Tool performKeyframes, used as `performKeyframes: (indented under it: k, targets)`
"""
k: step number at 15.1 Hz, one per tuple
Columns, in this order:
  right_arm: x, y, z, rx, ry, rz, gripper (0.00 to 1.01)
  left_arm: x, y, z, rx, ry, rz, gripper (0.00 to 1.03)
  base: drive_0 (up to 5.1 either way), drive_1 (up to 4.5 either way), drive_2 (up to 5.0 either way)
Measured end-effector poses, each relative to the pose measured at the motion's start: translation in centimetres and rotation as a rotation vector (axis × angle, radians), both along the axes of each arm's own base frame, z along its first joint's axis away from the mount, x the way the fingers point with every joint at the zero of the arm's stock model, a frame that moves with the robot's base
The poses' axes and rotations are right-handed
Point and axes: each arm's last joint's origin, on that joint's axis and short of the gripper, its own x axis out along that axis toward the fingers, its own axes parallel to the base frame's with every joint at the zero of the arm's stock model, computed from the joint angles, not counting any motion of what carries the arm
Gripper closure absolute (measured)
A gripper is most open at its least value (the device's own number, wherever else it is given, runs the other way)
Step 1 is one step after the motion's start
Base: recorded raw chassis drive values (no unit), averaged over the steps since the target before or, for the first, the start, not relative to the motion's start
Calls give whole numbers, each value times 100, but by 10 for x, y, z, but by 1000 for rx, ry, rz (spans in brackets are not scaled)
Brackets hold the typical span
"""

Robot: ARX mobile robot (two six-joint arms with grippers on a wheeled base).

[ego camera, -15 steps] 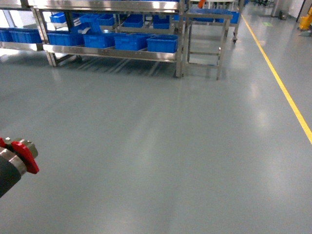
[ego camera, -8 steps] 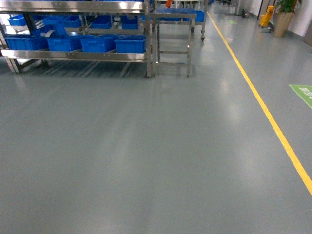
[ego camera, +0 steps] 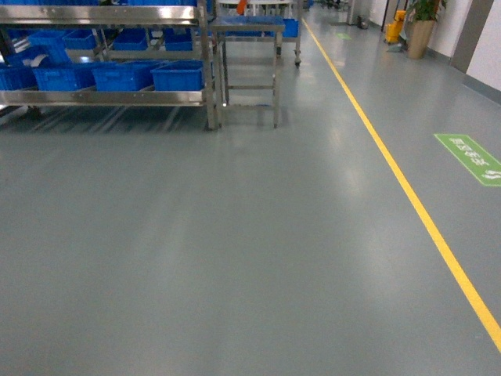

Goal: Sort blue parts and orange caps into right shelf containers

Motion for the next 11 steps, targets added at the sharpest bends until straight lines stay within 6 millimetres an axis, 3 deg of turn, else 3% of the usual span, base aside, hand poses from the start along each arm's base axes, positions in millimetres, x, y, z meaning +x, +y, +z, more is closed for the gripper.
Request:
performKeyframes:
  k: [11]
  targets:
    - [0,0,0,0,-4,0,55,0,0,0,0,1,1,60,-4,415,-424]
